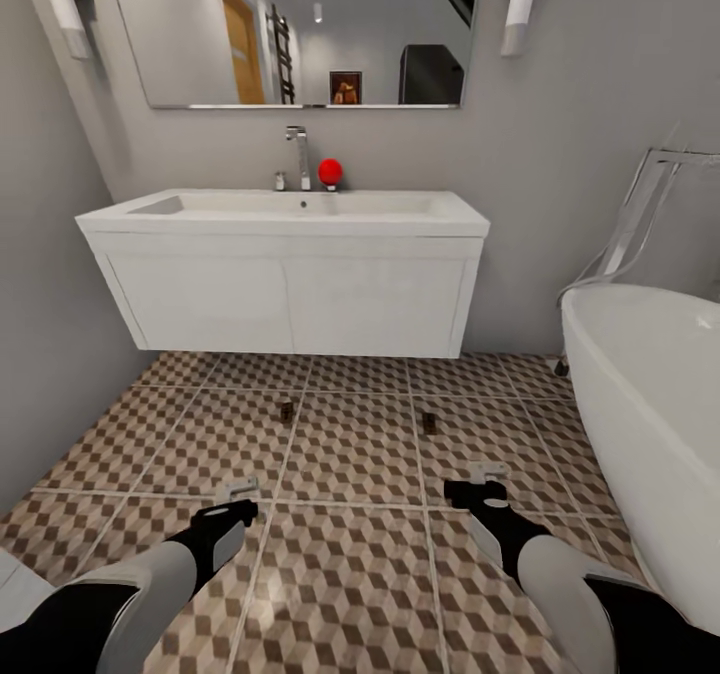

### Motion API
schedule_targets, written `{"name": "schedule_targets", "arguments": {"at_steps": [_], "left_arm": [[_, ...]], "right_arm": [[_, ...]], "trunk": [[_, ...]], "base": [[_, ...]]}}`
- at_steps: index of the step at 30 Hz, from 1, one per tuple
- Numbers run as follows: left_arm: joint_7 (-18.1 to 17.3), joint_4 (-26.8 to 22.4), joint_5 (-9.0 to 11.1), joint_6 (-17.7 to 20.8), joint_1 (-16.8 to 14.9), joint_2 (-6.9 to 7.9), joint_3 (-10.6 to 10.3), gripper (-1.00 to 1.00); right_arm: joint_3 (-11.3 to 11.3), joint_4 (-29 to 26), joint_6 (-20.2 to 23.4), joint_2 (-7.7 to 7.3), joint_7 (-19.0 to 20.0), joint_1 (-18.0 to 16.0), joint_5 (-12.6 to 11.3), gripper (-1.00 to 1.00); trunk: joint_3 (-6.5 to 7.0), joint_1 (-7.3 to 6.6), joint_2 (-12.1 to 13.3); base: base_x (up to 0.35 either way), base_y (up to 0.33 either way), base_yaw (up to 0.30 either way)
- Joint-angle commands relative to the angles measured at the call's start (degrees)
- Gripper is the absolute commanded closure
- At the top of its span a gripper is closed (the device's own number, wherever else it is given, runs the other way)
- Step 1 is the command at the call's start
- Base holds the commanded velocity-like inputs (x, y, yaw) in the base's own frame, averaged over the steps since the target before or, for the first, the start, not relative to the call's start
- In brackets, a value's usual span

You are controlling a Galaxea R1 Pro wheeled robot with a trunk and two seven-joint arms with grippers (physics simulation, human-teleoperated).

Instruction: Take the four mousetraps from the cabinet in the bathroom and place them on the bathroom floor. Make sure all four end up on the same floor surface, and ensure that at least two of them are either under or directly next to the same bathroom sink.

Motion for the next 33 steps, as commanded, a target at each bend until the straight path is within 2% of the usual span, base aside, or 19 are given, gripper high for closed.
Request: {"name": "schedule_targets", "arguments": {"at_steps": [1, 8, 15, 22, 33], "left_arm": [[0.18, 0.04, 0.48, 0.02, 0.0, 0.01, -0.24, -1.0], [0.25, 0.33, 0.49, 0.03, 0.24, 0.33, -0.24, -1.0], [0.29, 0.79, 0.66, 0.12, 0.39, 2.28, -0.23, -1.0], [0.25, 1.13, 2.56, 0.19, 0.49, 4.22, -0.23, -1.0], [0.17, 1.19, 3.92, 0.21, 0.51, 5.19, -0.23, -1.0]], "right_arm": [[-0.48, 0.37, -0.2, 0.0, -0.18, -0.04, 0.57, -1.0], [-0.43, 2.04, -0.26, -0.06, -0.22, -0.04, 0.63, -1.0], [-0.34, 2.79, -0.2, -0.42, -0.26, -0.04, 0.66, -1.0], [-0.24, 4.5, -0.19, -2.85, -0.2, -0.04, 0.66, -1.0], [-0.22, 5.63, -0.26, -6.14, 0.02, 0.44, 0.7, -1.0]], "trunk": [[0.18, -0.03, 0.0], [1.73, -0.22, 0.09], [3.28, -0.4, 0.19], [4.83, -0.58, 0.28], [7.27, -0.86, 0.43]], "base": [[0.0, 0.0, 0.0], [0.0, 0.0, 0.0], [0.0, 0.0, 0.0], [0.0, 0.0, 0.0], [0.0, 0.0, 0.0]]}}
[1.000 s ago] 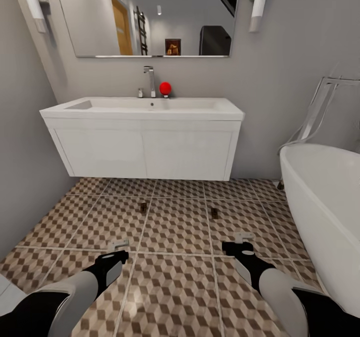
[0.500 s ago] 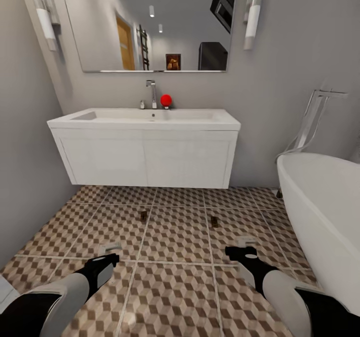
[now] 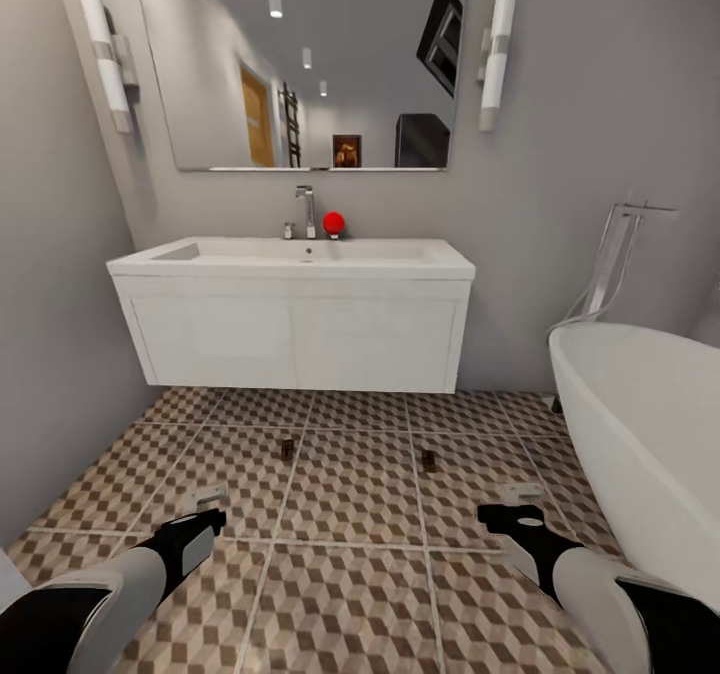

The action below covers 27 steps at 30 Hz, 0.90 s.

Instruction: Take the four mousetraps from the cabinet in the bathroom and place them on the bathroom floor. Make sure all four end up on the same floor surface, and ensure that at least two of them are either under or directly next to the same bathroom sink.

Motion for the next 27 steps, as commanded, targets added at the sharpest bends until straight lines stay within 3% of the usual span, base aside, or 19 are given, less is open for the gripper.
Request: {"name": "schedule_targets", "arguments": {"at_steps": [1, 6, 11, 15, 27], "left_arm": [[0.12, -0.01, 0.45, 0.04, -0.02, 0.02, -0.23, -1.0], [0.09, -0.01, 0.55, 0.04, 0.08, 0.06, -0.23, -1.0], [0.08, -0.01, 0.58, 0.09, 1.04, 0.07, -0.23, -1.0], [-0.12, -0.01, 0.59, 0.11, 3.23, 0.07, -0.23, -1.0], [-2.27, -0.01, 0.59, 0.19, 9.27, -0.03, -0.23, -1.0]], "right_arm": [[-0.49, 0.21, -0.32, -0.43, -0.11, -0.08, 0.6, -1.0], [-0.49, 0.26, -0.37, -1.07, 0.05, 0.44, 0.6, -1.0], [-0.49, 0.28, -0.45, -1.81, 0.16, 3.49, 0.58, -1.0], [-0.49, 0.29, -0.63, -2.44, 0.2, 7.17, 0.57, -1.0], [-0.52, 0.29, -0.82, -3.11, 0.22, 12.84, 0.57, -1.0]], "trunk": [[0.17, -0.03, 0.0], [1.24, -0.36, 0.45], [2.14, -1.45, 2.45], [2.85, -2.33, 4.06], [5.01, -4.97, 8.87]], "base": [[0.0, 0.0, 0.0], [0.0, 0.0, 0.0], [0.0, 0.0, 0.0], [0.0, 0.0, 0.0], [0.0, 0.0, 0.0]]}}
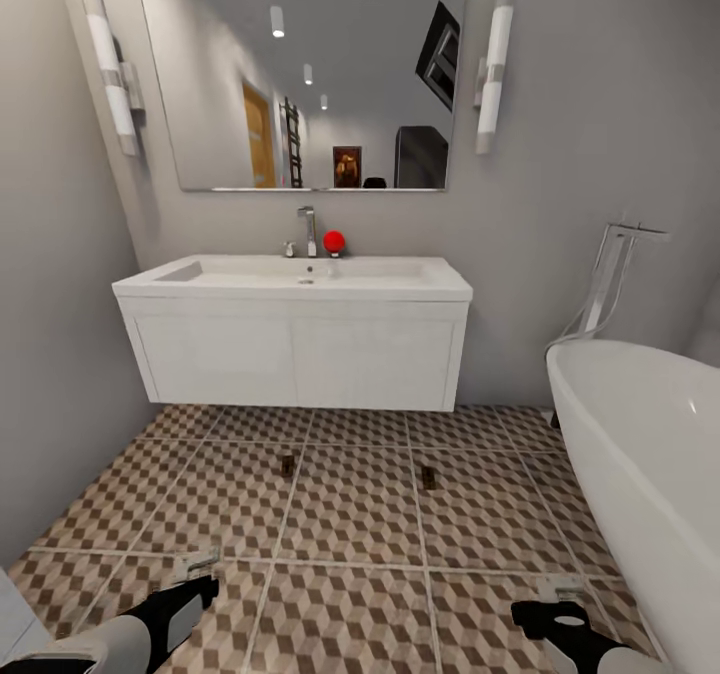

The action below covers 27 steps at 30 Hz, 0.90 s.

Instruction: Take the four mousetraps from the cabinet in the bathroom and place them on the bathroom floor. Make sure all four end up on the same floor surface, and ensure that at least two of them are either under or directly next to the same bathroom sink.

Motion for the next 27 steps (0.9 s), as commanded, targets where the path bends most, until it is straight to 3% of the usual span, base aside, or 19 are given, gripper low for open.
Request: {"name": "schedule_targets", "arguments": {"at_steps": [1, 10, 19, 27], "left_arm": [[-0.06, -0.02, 0.39, 0.05, 0.48, -0.02, -0.27, -1.0], [-0.71, -0.02, 0.45, -0.08, 3.66, -0.07, -0.27, -1.0], [-0.78, 0.04, 0.54, -0.03, 4.63, -0.08, -0.26, -1.0], [-0.82, 0.01, 0.68, -0.02, 8.06, -0.1, -0.21, -1.0]], "right_arm": [[-0.48, 0.17, -0.32, -0.03, -0.18, 0.46, 0.59, -1.0], [-0.44, 0.17, -0.46, -0.13, -0.12, 4.76, 0.72, -1.0], [-0.44, 0.17, -0.43, -0.08, -0.11, 5.68, 0.63, -1.0], [-0.44, 0.18, -0.47, -0.01, -0.11, 7.08, 0.65, -1.0]], "trunk": [[0.13, -0.24, 0.39], [1.75, -2.22, 4.0], [3.36, -4.19, 7.61], [4.8, -5.95, 10.82]], "base": [[0.0, 0.0, 0.0], [0.0, 0.0, 0.0], [0.0, 0.0, 0.0], [0.0, 0.0, 0.0]]}}
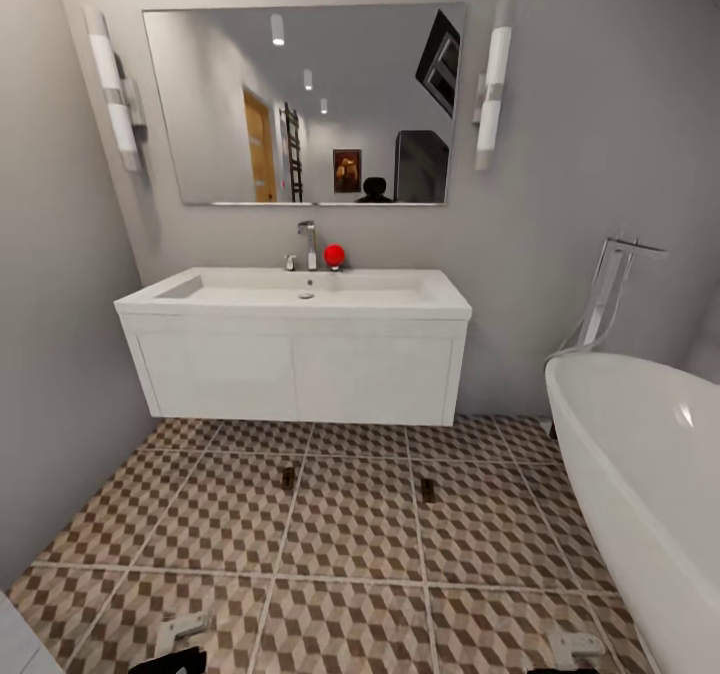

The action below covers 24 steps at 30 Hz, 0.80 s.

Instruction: Take the four mousetraps from the cabinet in the bathroom and place them on the bathroom floor. Make sure all four end up on the same floor surface, and ensure that at least two of them are either under or directly next to the same bathroom sink.

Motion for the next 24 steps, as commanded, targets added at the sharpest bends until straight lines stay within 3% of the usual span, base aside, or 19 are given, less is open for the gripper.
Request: {"name": "schedule_targets", "arguments": {"at_steps": [1, 12, 24], "left_arm": [[0.11, -0.02, 0.52, 0.03, 0.5, -0.02, -0.26, -1.0], [-0.07, -0.05, 4.82, -0.12, 6.06, -0.06, -0.24, -1.0], [-0.3, -0.04, 5.73, -0.05, 9.3, -0.53, -0.29, -1.0]], "right_arm": [[-0.48, 0.17, -0.31, 0.01, -0.2, 0.39, 0.61, -1.0], [-0.48, 0.16, -0.7, 0.47, 0.14, 6.58, 0.68, -1.0], [-0.53, 0.21, -2.05, 0.83, 0.57, 11.06, 0.55, -1.0]], "trunk": [[0.13, -0.24, 0.39], [2.11, -2.65, 4.8], [4.26, -5.29, 9.61]], "base": [[0.0, 0.0, 0.0], [0.0, 0.0, 0.0], [0.0, 0.0, 0.0]]}}
